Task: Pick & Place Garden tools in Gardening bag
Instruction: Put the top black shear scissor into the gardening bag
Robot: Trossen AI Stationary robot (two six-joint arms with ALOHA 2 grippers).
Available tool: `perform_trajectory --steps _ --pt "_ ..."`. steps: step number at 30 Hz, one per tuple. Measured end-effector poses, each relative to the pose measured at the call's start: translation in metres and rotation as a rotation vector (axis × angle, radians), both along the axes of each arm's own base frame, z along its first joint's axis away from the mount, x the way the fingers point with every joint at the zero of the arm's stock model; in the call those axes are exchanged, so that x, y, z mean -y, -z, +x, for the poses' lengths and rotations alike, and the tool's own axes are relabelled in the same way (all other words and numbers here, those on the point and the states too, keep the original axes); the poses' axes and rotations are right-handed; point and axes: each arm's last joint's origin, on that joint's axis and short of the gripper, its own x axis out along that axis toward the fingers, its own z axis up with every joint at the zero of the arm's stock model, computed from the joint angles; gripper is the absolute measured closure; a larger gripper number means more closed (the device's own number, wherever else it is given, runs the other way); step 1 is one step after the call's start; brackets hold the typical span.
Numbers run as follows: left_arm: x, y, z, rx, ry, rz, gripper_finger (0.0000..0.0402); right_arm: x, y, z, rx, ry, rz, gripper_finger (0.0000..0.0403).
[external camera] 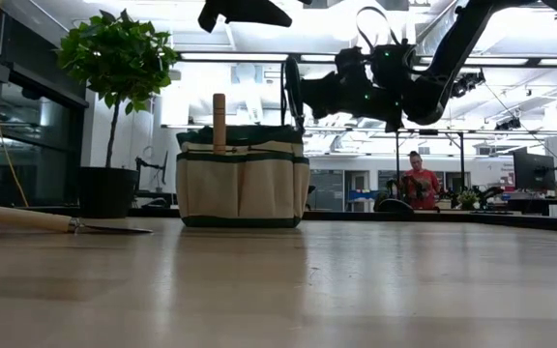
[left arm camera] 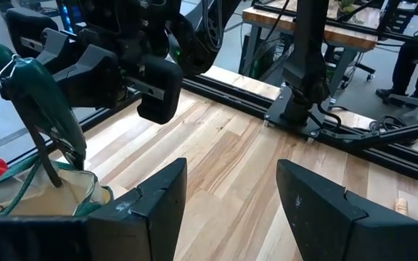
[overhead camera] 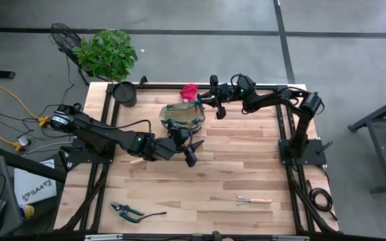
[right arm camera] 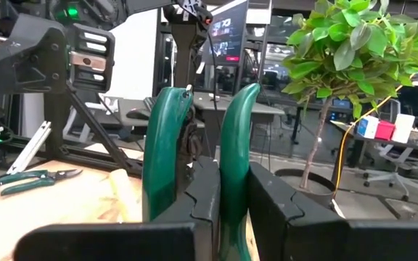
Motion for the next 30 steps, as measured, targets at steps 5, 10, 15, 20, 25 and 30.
perform_trajectory --steps 5,10,15,20,25,30 --pt "0.000 0.000 0.000 0.000 -0.004 0.001 0.0194 -0.003 0.000 0.002 0.003 0.005 0.000 0.0365" --pt "0.000 0.000 0.000 0.003 -0.004 0.001 0.0194 -0.006 0.000 0.004 0.005 0.007 0.000 0.0365" --pt "0.000 0.000 0.000 0.004 -0.005 0.001 0.0194 -0.006 0.000 0.005 0.008 0.026 0.004 0.0365" --pt "0.000 0.000 0.000 0.005 -0.007 0.001 0.0194 -0.012 0.000 0.009 0.010 0.014 0.002 0.0365" --pt "0.000 -0.001 0.000 0.006 -0.007 0.001 0.0194 -0.015 0.000 0.011 0.016 0.025 -0.006 0.0365" --pt "0.000 -0.001 0.000 0.006 -0.007 0.000 0.0194 -0.015 -0.001 0.011 0.019 0.043 -0.005 0.0365"
